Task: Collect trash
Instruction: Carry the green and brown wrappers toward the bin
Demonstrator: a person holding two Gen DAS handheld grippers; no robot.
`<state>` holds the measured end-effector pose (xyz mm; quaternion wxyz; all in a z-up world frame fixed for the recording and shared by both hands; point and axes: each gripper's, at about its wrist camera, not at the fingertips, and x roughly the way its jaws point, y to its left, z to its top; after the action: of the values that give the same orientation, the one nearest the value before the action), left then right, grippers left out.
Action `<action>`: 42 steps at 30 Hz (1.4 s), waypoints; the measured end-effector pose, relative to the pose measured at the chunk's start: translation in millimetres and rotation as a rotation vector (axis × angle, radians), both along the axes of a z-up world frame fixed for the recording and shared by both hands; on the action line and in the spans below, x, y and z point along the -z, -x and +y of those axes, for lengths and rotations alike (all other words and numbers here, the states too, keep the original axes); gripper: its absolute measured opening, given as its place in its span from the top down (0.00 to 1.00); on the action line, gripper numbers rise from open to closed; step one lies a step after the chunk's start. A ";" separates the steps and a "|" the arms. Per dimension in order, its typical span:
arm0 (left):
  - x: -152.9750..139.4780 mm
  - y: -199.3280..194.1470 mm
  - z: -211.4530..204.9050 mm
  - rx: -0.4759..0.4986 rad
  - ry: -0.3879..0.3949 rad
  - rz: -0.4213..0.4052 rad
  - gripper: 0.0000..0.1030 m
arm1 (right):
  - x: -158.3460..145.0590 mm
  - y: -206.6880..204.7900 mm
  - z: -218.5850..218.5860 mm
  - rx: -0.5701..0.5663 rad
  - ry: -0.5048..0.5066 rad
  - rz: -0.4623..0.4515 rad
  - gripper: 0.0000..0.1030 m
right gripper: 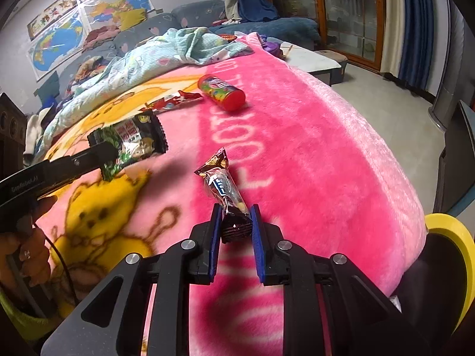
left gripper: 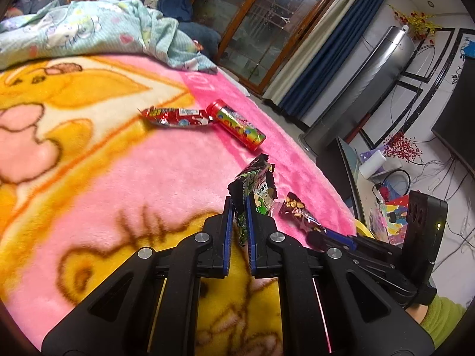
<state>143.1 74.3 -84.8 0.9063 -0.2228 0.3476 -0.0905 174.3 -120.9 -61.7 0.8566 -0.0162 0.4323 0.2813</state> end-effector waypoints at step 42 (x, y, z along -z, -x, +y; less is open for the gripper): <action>-47.2 33.1 -80.2 0.193 -0.042 -0.126 0.96 | -46.9 28.0 -125.4 0.272 -0.094 -0.080 0.82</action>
<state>110.0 -5.9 -37.6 0.9178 -0.1633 0.3118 -0.1838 146.3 -246.4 -14.8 0.9031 0.0716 0.3825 0.1816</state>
